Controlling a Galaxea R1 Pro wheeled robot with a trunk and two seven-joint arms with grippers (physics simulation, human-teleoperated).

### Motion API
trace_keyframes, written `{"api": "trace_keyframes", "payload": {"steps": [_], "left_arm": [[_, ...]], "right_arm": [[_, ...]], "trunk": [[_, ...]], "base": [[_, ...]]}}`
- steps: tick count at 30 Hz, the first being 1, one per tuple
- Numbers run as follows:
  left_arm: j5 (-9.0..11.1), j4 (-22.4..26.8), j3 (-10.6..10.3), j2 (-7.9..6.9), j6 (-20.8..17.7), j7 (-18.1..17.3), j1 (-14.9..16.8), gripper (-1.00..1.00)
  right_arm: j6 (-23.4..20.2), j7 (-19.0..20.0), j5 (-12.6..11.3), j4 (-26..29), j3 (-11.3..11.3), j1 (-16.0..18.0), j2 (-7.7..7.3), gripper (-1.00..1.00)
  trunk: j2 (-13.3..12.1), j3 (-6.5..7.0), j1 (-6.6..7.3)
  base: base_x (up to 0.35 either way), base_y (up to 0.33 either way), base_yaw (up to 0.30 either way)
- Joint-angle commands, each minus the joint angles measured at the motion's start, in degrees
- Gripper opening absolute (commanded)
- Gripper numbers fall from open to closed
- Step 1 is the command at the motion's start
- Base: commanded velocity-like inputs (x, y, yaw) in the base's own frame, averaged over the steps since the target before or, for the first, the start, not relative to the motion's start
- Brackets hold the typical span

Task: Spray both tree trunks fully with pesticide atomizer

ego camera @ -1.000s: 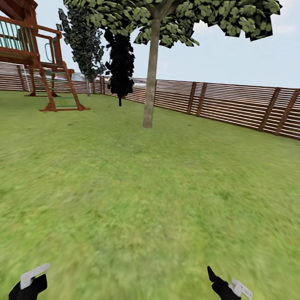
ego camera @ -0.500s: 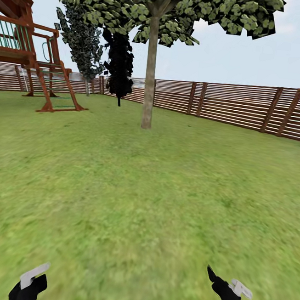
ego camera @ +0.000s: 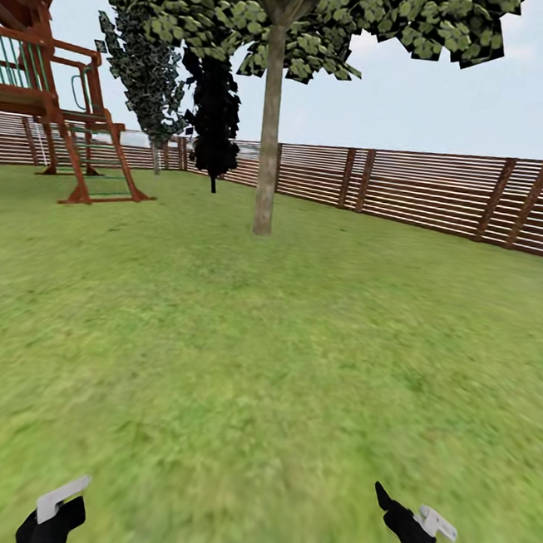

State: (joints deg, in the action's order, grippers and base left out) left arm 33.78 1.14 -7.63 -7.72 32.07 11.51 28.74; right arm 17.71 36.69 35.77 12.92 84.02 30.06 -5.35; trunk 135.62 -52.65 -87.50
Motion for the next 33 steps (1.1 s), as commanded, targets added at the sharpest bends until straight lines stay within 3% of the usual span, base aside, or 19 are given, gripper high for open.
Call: {"api": "trace_keyframes", "payload": {"steps": [1, 33], "left_arm": [[0.0, 0.0, -0.1, 0.00, 0.0, 0.0, 0.0, -1.00], [0.0, 0.0, 0.0, 0.01, 0.0, 0.0, 0.0, -1.00]], "right_arm": [[0.0, 0.0, 0.0, 0.0, 0.0, 0.0, -0.01, 1.00], [0.0, 0.0, 0.0, 0.0, 0.0, 0.0, -0.01, 1.00]], "trunk": [[0.0, 0.00, 0.00], [0.0, 0.00, 0.00]], "base": [[0.326, -0.080, 0.000], [0.326, -0.026, 0.000]]}}
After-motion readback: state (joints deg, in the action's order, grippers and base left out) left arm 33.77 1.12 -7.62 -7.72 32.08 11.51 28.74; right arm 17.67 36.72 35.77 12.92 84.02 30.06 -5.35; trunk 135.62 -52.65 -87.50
